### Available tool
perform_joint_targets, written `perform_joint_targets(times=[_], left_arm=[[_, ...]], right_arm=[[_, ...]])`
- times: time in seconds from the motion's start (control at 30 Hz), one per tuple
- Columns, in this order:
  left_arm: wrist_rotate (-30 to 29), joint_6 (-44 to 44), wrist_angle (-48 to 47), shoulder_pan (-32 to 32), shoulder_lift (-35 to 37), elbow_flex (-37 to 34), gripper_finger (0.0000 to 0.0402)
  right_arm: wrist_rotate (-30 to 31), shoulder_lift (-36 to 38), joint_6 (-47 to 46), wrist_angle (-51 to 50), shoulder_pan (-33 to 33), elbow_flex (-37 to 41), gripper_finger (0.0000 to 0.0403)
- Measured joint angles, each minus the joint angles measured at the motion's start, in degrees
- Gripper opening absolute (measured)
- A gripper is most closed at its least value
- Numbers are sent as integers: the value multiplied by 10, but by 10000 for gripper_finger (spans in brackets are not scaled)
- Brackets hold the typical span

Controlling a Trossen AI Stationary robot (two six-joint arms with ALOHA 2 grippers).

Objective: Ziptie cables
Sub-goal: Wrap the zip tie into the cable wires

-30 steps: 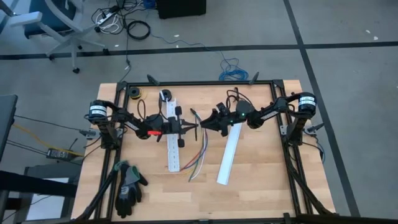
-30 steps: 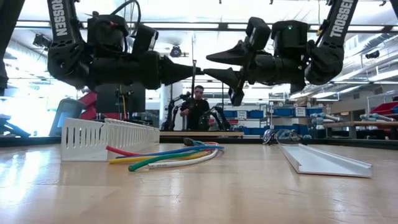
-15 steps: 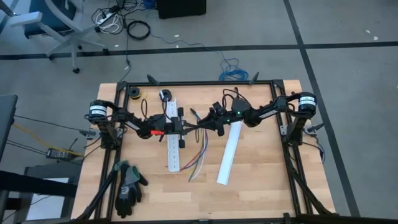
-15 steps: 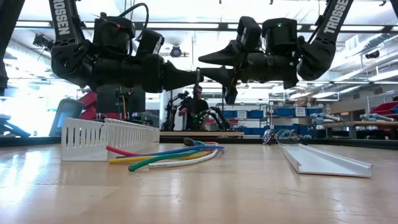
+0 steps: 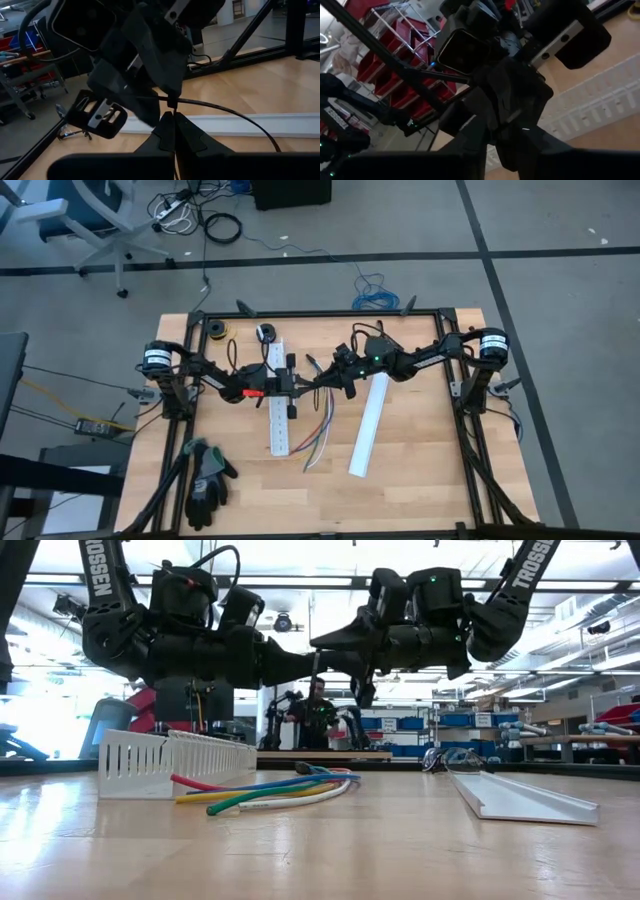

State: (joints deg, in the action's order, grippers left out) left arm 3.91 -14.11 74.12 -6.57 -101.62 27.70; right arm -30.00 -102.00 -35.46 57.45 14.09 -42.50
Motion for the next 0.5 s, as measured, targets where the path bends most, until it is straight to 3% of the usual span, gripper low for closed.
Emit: perform_joint_targets(times=[0.13, 0.4, 0.5], left_arm=[[5, 11, 0, 0, 0, 0, 1], [8, 10, -11, 19, 0, 0, 1], [9, 10, -24, 23, 0, 0, 1]], right_arm=[[2, 0, 32, 8, 0, 0, 7], [68, 0, 47, 11, 32, 0, 0], [67, 0, 45, 11, 45, 0, 0]])
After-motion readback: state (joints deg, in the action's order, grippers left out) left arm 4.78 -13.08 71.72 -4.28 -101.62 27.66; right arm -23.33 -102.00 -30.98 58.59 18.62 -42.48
